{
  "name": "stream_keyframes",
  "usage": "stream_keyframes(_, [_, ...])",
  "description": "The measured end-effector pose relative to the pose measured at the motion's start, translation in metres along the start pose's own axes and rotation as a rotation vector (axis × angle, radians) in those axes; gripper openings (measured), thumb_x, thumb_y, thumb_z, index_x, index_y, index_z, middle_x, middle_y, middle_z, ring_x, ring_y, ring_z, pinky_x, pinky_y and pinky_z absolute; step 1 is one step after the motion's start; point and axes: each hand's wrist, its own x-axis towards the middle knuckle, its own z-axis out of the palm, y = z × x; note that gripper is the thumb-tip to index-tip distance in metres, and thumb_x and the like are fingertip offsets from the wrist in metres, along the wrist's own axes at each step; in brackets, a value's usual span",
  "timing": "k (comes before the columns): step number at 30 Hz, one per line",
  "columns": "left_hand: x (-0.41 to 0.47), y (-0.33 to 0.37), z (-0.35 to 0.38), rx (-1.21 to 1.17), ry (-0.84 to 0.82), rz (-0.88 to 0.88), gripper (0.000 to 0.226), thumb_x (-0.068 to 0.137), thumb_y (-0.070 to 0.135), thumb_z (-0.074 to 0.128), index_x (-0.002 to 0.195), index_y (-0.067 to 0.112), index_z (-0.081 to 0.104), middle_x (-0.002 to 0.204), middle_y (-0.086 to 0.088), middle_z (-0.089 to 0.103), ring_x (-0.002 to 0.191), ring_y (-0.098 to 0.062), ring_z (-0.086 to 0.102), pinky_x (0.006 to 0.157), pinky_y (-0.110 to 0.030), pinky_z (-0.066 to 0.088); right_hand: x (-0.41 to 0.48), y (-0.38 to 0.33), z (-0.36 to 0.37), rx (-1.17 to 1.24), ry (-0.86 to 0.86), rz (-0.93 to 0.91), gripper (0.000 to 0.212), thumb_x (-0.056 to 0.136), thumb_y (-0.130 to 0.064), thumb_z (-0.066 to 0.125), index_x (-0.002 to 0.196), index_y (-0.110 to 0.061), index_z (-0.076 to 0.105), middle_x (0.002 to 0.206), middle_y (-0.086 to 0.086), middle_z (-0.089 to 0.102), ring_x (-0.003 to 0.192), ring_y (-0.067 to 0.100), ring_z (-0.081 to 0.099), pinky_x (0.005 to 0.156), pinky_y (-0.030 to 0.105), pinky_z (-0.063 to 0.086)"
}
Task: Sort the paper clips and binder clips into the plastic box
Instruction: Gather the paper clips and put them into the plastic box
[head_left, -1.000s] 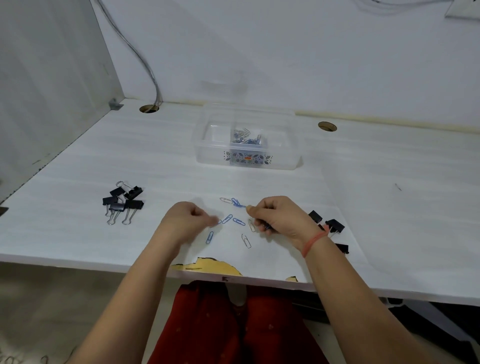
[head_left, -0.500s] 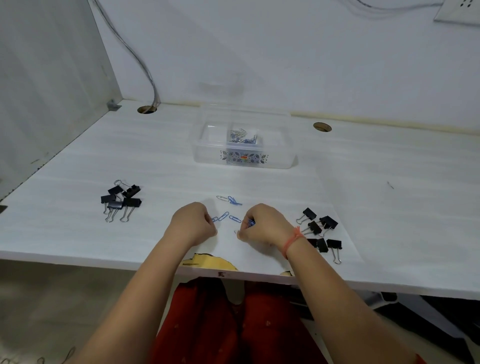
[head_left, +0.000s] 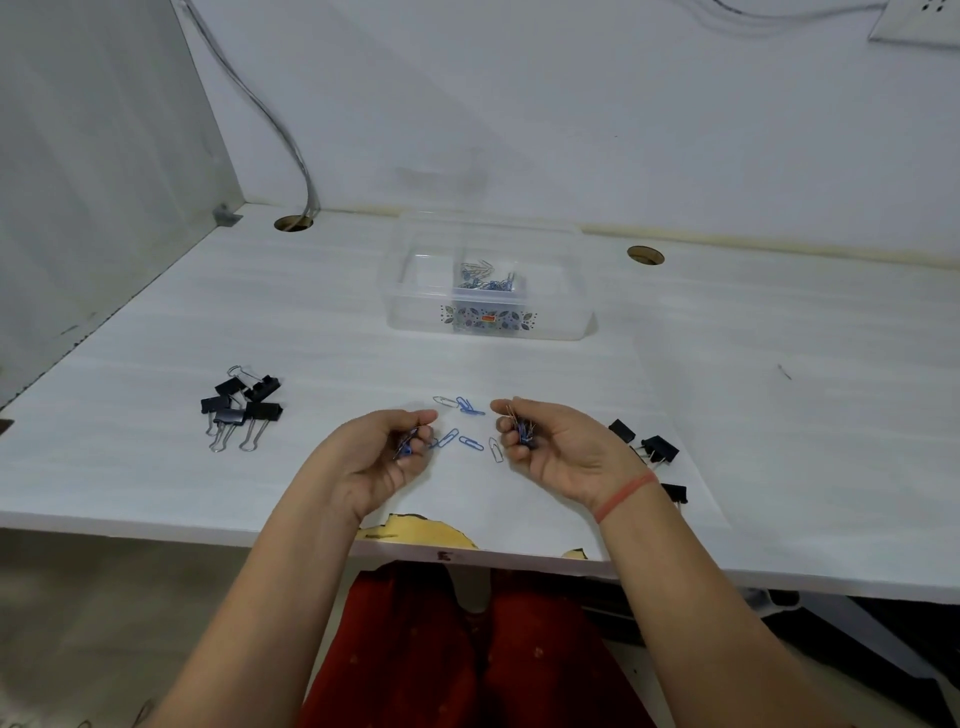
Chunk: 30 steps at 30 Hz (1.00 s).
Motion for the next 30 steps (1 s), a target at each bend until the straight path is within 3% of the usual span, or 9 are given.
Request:
stream_keyframes(3, [0.004, 0.001, 0.001, 0.131, 0.085, 0.069, 0.023, 0.091, 0.017, 0.053, 0.072, 0.004, 0.056, 0.055, -0.006, 0.052, 0.038, -0.011, 0.043, 0.033, -0.015, 0.032, 0.002, -0.002, 0.000, -0.207, 0.107, -0.032, 0.021, 0.087, -0.024, 0.065, 0.073, -0.012, 0.055, 0.063, 0.004, 0.052, 0.051, 0.011, 0.045, 0.039, 0.016, 0.039])
stream_keyframes(7, [0.013, -0.002, 0.000, 1.040, 0.356, 0.400, 0.024, 0.072, 0.027, 0.077, 0.080, 0.010, 0.063, 0.071, 0.001, 0.056, 0.066, -0.016, 0.052, 0.057, -0.025, 0.038, -0.001, 0.000, 0.008, -0.771, 0.228, -0.227, 0.015, 0.077, -0.011, 0.075, 0.077, -0.002, 0.064, 0.062, 0.004, 0.056, 0.055, 0.012, 0.050, 0.043, 0.014, 0.040])
stream_keyframes(9, [0.016, -0.002, 0.004, 1.304, 0.395, 0.429, 0.026, 0.069, 0.025, 0.079, 0.085, 0.012, 0.062, 0.076, 0.004, 0.056, 0.076, -0.018, 0.055, 0.056, -0.024, 0.037, 0.003, 0.002, 0.009, -1.174, 0.352, -0.278, 0.022, 0.071, -0.019, 0.079, 0.083, -0.004, 0.068, 0.066, -0.007, 0.054, 0.064, 0.009, 0.053, 0.048, 0.016, 0.040])
stream_keyframes(16, [0.027, 0.002, 0.012, 1.561, 0.352, 0.377, 0.014, 0.078, 0.019, 0.067, 0.082, 0.006, 0.071, 0.083, -0.011, 0.069, 0.076, -0.026, 0.059, 0.057, -0.025, 0.038, 0.014, 0.004, 0.019, -1.568, 0.366, -0.220, 0.014, 0.081, -0.016, 0.062, 0.076, -0.007, 0.070, 0.083, 0.005, 0.071, 0.080, 0.023, 0.062, 0.063, 0.023, 0.040])
stream_keyframes(19, [0.023, 0.000, 0.007, 1.297, 0.292, 0.419, 0.013, 0.082, 0.013, 0.061, 0.070, 0.011, 0.057, 0.070, -0.010, 0.051, 0.064, -0.025, 0.044, 0.057, -0.026, 0.034, 0.008, 0.002, 0.014, -1.367, 0.281, -0.235, 0.024, 0.085, -0.015, 0.057, 0.061, -0.011, 0.058, 0.063, 0.006, 0.054, 0.060, 0.019, 0.049, 0.052, 0.020, 0.037])
stream_keyframes(22, [0.015, 0.004, 0.002, 0.777, 0.142, 0.300, 0.014, 0.084, 0.004, 0.060, 0.072, 0.009, 0.057, 0.062, -0.008, 0.048, 0.049, -0.018, 0.037, 0.046, -0.020, 0.032, 0.003, -0.003, 0.008, -0.677, 0.157, -0.137, 0.020, 0.086, 0.001, 0.057, 0.069, -0.008, 0.059, 0.062, 0.007, 0.049, 0.043, 0.007, 0.042, 0.039, 0.014, 0.032])
stream_keyframes(24, [0.013, 0.005, 0.004, 0.591, 0.093, 0.216, 0.014, 0.084, -0.003, 0.055, 0.079, 0.008, 0.061, 0.062, -0.006, 0.049, 0.047, -0.013, 0.039, 0.038, -0.017, 0.032, 0.005, -0.005, 0.006, -0.400, 0.109, -0.065, 0.017, 0.088, 0.005, 0.054, 0.079, -0.007, 0.062, 0.064, 0.005, 0.049, 0.046, 0.006, 0.041, 0.037, 0.013, 0.030])
stream_keyframes(27, [0.016, 0.007, 0.012, 0.429, 0.072, 0.160, 0.023, 0.086, -0.006, 0.046, 0.083, 0.006, 0.066, 0.063, -0.005, 0.051, 0.048, -0.010, 0.041, 0.040, -0.014, 0.038, 0.008, -0.006, 0.007, -0.174, 0.028, 0.021, 0.013, 0.093, -0.007, 0.051, 0.086, -0.006, 0.061, 0.067, 0.005, 0.050, 0.047, 0.006, 0.043, 0.038, 0.013, 0.033])
stream_keyframes(30, [0.020, 0.006, 0.013, 0.446, 0.130, 0.216, 0.012, 0.085, 0.003, 0.058, 0.076, 0.004, 0.066, 0.062, -0.005, 0.051, 0.048, -0.012, 0.039, 0.034, -0.015, 0.031, 0.010, -0.006, 0.005, -0.185, 0.044, 0.033, 0.021, 0.088, -0.026, 0.063, 0.072, -0.014, 0.055, 0.063, 0.002, 0.049, 0.046, 0.006, 0.040, 0.035, 0.013, 0.030])
